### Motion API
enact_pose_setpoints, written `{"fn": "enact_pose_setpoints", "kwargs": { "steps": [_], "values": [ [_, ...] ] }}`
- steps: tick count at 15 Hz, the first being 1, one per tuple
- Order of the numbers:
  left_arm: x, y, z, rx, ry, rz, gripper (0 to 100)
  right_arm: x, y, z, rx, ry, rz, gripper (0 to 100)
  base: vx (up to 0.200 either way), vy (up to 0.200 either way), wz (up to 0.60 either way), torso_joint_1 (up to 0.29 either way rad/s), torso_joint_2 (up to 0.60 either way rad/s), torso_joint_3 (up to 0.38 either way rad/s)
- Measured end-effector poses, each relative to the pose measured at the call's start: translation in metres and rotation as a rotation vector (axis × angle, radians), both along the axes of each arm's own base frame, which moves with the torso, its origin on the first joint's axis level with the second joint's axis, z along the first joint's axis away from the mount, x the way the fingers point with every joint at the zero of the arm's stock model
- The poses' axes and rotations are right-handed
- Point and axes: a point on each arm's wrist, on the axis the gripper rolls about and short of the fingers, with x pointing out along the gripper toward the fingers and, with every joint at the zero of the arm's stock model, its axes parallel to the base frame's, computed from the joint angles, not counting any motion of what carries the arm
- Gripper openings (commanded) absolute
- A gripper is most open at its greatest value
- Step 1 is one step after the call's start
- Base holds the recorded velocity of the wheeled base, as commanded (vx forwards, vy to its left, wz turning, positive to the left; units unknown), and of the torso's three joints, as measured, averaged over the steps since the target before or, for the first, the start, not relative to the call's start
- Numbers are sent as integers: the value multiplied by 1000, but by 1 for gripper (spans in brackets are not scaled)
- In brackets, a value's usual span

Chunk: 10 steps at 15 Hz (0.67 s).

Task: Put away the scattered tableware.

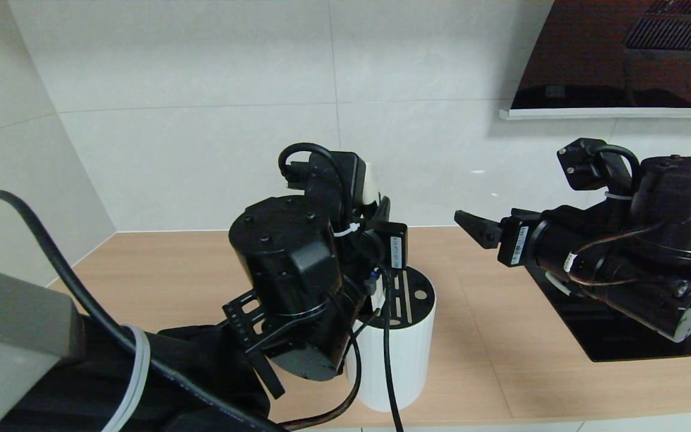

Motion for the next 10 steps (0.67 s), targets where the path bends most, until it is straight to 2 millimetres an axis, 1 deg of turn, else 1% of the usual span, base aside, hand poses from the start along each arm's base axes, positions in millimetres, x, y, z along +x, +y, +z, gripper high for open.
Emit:
{"fn": "enact_pose_setpoints", "kwargs": {
  "steps": [7, 10],
  "values": [
    [3, -4, -28, 61, 145, -1, 0, 2, 1, -3, -7, 10, -1, 100, 0, 0, 0, 0, 0, 0],
    [5, -6, -35, 71, 169, 2, 0, 3, 2, -5, -10, 14, -1, 100, 0, 0, 0, 0, 0, 0]
  ]
}}
